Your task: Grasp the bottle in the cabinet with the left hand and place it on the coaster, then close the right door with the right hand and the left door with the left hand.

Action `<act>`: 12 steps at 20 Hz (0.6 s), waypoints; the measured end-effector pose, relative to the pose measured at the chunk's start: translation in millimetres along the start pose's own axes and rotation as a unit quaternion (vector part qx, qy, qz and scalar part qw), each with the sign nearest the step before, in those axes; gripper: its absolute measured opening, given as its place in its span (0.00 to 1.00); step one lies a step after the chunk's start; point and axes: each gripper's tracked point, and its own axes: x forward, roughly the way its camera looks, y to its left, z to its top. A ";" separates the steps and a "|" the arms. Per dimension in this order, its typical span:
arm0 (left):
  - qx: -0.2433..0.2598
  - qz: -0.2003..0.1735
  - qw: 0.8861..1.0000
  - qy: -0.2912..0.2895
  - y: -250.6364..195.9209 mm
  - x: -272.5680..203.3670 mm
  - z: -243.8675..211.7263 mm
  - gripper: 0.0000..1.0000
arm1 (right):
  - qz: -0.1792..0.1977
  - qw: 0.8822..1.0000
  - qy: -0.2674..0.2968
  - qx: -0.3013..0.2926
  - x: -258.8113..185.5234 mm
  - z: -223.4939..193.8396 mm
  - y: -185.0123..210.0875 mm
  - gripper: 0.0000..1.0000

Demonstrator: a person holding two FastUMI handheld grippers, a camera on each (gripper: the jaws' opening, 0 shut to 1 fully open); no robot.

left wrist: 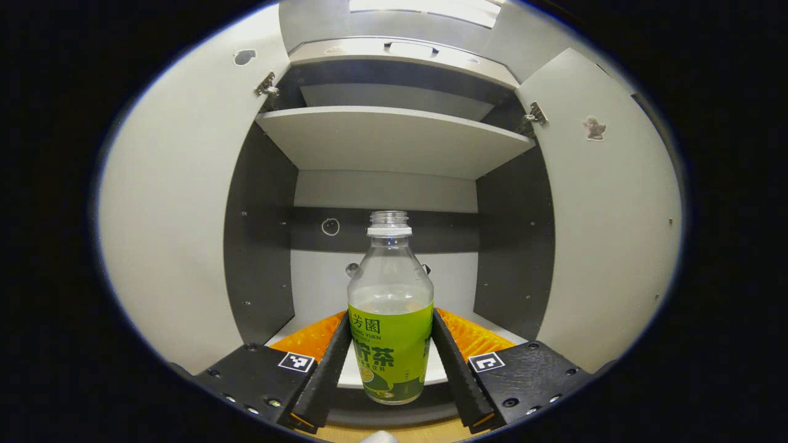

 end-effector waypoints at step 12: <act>-0.025 -0.041 0.997 0.057 -36.8 -127.3 -102.5 0.76 | -0.011 1.000 0.010 0.002 -16.2 -23.1 -14.3 0.98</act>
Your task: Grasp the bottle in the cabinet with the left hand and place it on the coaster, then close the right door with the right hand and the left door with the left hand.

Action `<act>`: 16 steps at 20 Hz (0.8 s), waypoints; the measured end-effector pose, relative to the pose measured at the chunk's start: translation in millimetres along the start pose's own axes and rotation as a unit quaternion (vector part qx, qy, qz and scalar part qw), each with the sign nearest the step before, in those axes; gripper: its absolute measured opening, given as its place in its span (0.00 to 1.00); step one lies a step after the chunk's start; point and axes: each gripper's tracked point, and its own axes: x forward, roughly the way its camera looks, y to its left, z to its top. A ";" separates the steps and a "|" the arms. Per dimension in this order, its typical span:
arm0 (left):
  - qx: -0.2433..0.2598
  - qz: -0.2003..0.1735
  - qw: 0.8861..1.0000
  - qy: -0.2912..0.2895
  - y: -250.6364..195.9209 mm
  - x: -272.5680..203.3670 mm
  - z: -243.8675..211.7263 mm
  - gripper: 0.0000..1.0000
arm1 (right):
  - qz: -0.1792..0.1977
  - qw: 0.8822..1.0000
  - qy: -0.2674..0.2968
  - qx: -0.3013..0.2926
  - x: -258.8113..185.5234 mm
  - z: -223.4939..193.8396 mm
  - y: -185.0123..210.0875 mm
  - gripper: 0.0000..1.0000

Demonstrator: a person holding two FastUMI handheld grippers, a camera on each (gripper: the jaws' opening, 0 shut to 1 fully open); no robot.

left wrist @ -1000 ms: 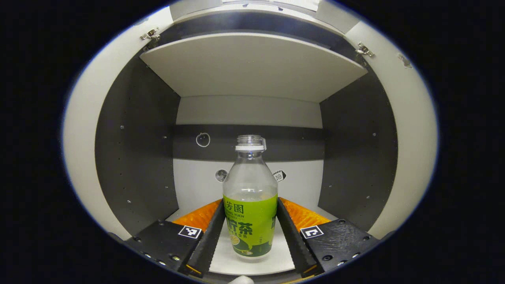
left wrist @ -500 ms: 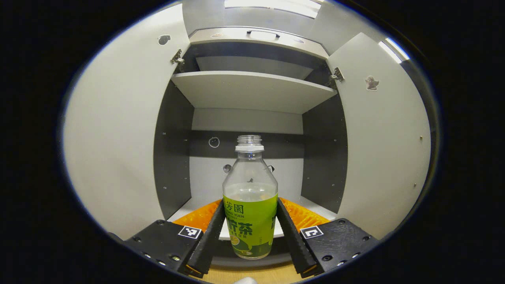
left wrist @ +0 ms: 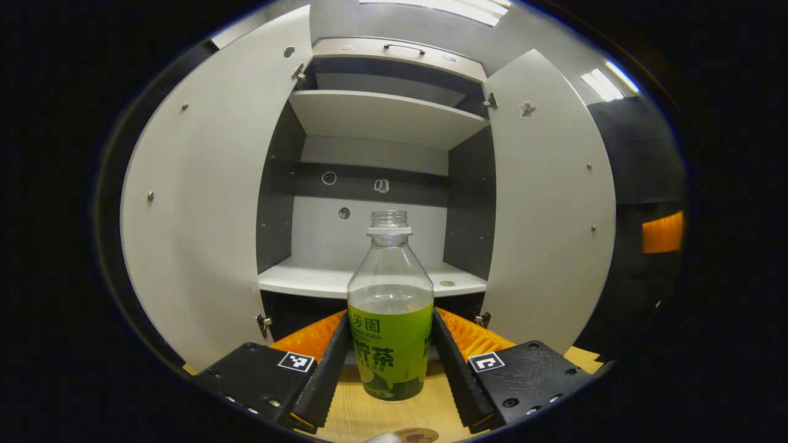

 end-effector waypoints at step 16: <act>0.020 -0.087 0.994 0.055 -48.2 -13.4 -190.6 0.76 | -0.028 0.999 0.039 -0.012 -4.1 -34.5 -20.3 0.98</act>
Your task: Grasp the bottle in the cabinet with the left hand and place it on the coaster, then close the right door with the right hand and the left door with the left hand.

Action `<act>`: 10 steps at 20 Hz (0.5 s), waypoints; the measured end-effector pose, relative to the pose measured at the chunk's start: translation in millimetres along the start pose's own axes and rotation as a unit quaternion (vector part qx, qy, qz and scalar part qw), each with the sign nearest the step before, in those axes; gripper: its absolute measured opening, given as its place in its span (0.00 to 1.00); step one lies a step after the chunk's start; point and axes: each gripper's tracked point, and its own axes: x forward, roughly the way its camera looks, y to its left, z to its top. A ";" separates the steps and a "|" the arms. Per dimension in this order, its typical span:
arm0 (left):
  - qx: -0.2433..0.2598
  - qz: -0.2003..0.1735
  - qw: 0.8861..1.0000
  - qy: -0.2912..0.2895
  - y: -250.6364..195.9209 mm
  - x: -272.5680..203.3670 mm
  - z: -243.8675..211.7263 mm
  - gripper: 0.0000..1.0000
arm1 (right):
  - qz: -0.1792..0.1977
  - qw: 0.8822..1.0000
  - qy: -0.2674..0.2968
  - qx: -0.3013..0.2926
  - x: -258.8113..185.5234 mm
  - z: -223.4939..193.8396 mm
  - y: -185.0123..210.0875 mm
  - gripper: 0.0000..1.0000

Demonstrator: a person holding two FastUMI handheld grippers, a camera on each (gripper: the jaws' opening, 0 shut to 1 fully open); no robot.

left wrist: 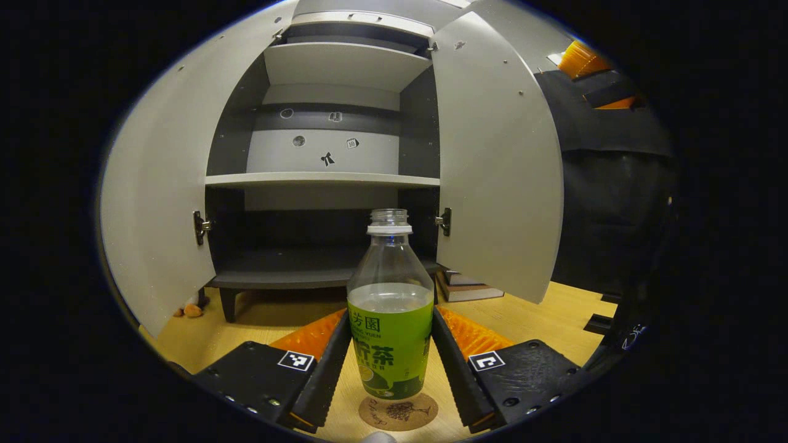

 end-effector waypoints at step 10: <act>-0.018 0.003 1.000 -0.012 2.5 -13.4 -29.1 0.76 | 0.009 0.999 0.040 -0.032 9.8 -20.7 10.1 0.99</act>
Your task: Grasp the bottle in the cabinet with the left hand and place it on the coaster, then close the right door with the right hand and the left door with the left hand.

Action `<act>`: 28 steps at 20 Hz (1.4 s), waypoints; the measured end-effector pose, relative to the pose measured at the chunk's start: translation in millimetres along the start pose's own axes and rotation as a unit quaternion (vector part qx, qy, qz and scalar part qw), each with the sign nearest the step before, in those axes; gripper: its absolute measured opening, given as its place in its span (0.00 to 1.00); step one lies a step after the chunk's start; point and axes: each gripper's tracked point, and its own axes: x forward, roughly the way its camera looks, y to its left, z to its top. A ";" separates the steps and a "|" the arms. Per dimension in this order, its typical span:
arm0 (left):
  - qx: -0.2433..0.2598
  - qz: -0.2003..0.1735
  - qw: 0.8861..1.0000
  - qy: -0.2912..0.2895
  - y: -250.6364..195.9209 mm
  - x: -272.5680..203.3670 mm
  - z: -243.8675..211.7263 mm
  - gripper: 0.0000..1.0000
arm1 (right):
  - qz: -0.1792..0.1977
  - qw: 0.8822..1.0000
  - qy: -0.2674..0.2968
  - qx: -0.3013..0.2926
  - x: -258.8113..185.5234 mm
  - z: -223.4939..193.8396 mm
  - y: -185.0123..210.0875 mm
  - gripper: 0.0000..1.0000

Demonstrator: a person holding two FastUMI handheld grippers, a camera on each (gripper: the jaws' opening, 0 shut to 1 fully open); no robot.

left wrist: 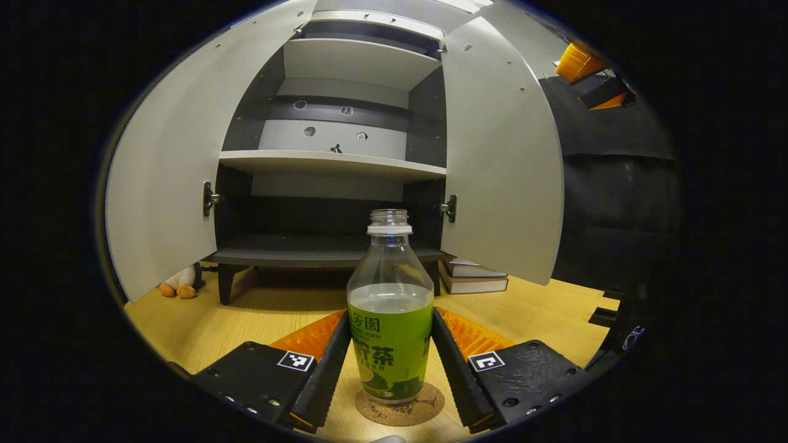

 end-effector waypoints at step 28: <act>-0.025 0.001 0.999 -0.046 -15.4 -40.4 182.1 0.97 | -0.003 0.998 -0.048 0.036 -13.4 19.8 -11.4 0.98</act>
